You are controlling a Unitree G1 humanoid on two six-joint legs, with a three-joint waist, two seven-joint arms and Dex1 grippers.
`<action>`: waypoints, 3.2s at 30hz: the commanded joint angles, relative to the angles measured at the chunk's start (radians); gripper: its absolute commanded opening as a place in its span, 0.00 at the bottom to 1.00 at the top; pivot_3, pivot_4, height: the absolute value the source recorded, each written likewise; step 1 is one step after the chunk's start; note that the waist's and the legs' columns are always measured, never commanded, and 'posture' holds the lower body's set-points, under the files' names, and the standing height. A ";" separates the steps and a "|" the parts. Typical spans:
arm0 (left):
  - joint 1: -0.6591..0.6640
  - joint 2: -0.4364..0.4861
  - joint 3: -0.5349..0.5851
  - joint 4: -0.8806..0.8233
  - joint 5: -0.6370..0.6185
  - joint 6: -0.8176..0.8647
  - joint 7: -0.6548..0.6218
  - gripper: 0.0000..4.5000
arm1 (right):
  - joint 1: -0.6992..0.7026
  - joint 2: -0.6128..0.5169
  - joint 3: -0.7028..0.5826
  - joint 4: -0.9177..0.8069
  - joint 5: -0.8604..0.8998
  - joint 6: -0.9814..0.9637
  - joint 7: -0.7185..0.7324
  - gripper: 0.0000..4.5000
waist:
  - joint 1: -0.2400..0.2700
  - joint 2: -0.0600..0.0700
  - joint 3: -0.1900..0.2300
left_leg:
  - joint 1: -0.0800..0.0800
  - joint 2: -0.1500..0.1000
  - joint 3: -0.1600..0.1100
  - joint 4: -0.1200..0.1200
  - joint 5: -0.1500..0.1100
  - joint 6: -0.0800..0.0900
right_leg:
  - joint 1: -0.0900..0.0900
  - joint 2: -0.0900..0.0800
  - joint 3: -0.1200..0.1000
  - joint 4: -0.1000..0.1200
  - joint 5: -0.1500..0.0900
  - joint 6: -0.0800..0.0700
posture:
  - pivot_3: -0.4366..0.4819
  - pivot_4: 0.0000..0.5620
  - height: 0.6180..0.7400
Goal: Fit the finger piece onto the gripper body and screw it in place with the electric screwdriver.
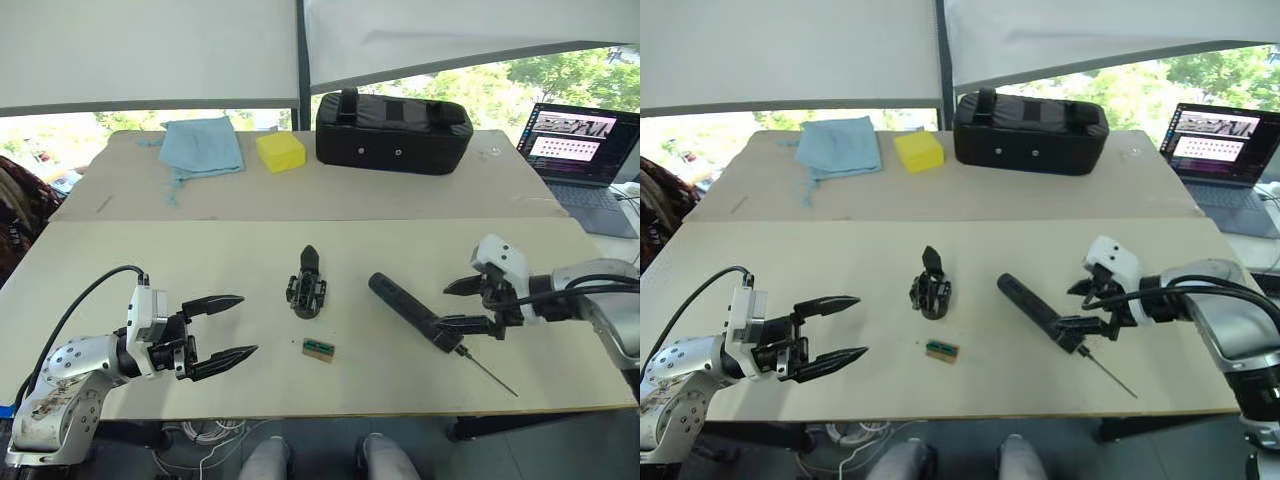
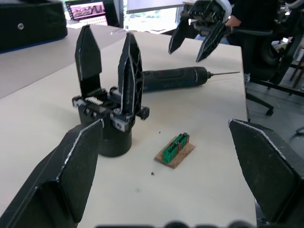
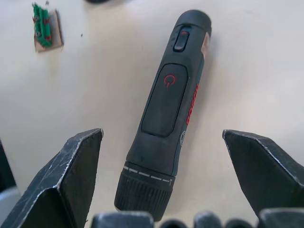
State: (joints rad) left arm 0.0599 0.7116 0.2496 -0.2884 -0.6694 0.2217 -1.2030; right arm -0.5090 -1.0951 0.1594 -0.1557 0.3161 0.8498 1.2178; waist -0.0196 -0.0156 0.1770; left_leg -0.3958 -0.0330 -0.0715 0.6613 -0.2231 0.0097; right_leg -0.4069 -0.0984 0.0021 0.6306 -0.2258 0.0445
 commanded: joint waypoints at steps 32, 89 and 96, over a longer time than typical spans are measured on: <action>0.015 -0.017 -0.060 -0.077 -0.008 -0.011 0.011 1.00 | -0.447 0.096 0.533 -0.093 0.014 0.641 -0.135 1.00 | 0.007 0.000 0.000 | -0.010 0.005 0.018 0.000 0.000 0.000 | -0.017 0.004 0.013 -0.001 0.007 0.001 | 0.48 0.27 1.00; -0.077 -0.023 -0.185 0.159 0.188 -0.202 -0.129 1.00 | 0.071 0.643 -0.286 -0.393 0.468 -0.246 -0.156 0.42 | 0.009 -0.007 -0.004 | -0.008 0.013 0.021 0.000 0.000 0.000 | -0.016 0.011 0.015 0.000 0.010 -0.003 | 0.48 0.27 1.00; -0.125 -0.130 -0.273 0.259 0.296 -0.281 -0.049 1.00 | 0.119 0.776 -0.117 -0.229 0.296 -0.603 -0.023 0.42 | 0.010 -0.007 -0.004 | -0.007 0.011 0.021 0.001 0.000 -0.001 | -0.015 0.009 0.015 0.000 0.011 -0.002 | 0.48 0.27 1.00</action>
State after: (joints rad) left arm -0.0508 0.5911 -0.0071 -0.0362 -0.3928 -0.0260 -1.2688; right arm -0.3925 -0.3292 0.0350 -0.4090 0.6313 0.3463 1.1614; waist -0.0095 -0.0227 0.1729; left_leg -0.4015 -0.0223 -0.0505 0.6625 -0.2232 0.0090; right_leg -0.4212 -0.0889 0.0169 0.6306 -0.2145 0.0429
